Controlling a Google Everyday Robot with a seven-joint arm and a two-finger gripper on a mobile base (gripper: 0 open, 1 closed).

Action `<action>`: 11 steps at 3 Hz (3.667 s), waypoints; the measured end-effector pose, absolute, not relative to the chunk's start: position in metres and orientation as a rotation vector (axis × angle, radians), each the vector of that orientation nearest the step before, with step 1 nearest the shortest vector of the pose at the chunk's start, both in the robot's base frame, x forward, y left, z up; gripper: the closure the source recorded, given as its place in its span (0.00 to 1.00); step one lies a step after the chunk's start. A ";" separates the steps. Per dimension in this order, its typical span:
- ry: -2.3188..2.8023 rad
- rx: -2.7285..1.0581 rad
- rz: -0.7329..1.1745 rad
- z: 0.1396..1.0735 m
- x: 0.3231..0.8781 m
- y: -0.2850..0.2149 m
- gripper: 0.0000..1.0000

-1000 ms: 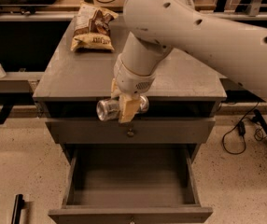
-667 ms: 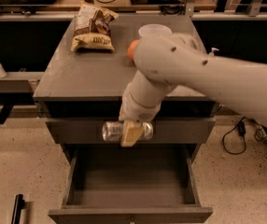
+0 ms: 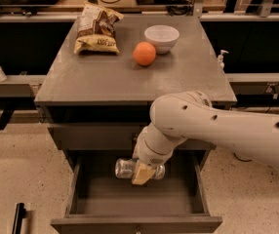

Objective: Place redbull can into middle drawer

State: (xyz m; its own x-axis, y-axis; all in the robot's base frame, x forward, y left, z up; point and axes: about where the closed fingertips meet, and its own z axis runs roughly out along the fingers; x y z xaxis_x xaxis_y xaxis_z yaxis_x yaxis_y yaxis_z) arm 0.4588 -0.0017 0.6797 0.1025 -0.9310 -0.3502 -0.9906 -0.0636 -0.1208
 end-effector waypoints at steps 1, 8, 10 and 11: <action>1.877 -2.073 0.329 0.679 0.460 -0.004 1.00; 2.003 -1.536 0.584 0.414 0.528 -0.080 0.74; 2.002 -1.540 0.591 0.413 0.526 -0.078 0.28; 2.002 -1.542 0.595 0.412 0.525 -0.076 0.05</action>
Offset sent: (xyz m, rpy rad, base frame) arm 0.0638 -0.0633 -0.0920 0.1164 0.1724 -0.0630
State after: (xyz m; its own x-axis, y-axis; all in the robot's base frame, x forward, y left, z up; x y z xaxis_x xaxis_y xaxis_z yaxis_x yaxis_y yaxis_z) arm 0.5248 -0.0761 0.4123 -0.2003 -0.7305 -0.6529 -0.9685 0.2481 0.0196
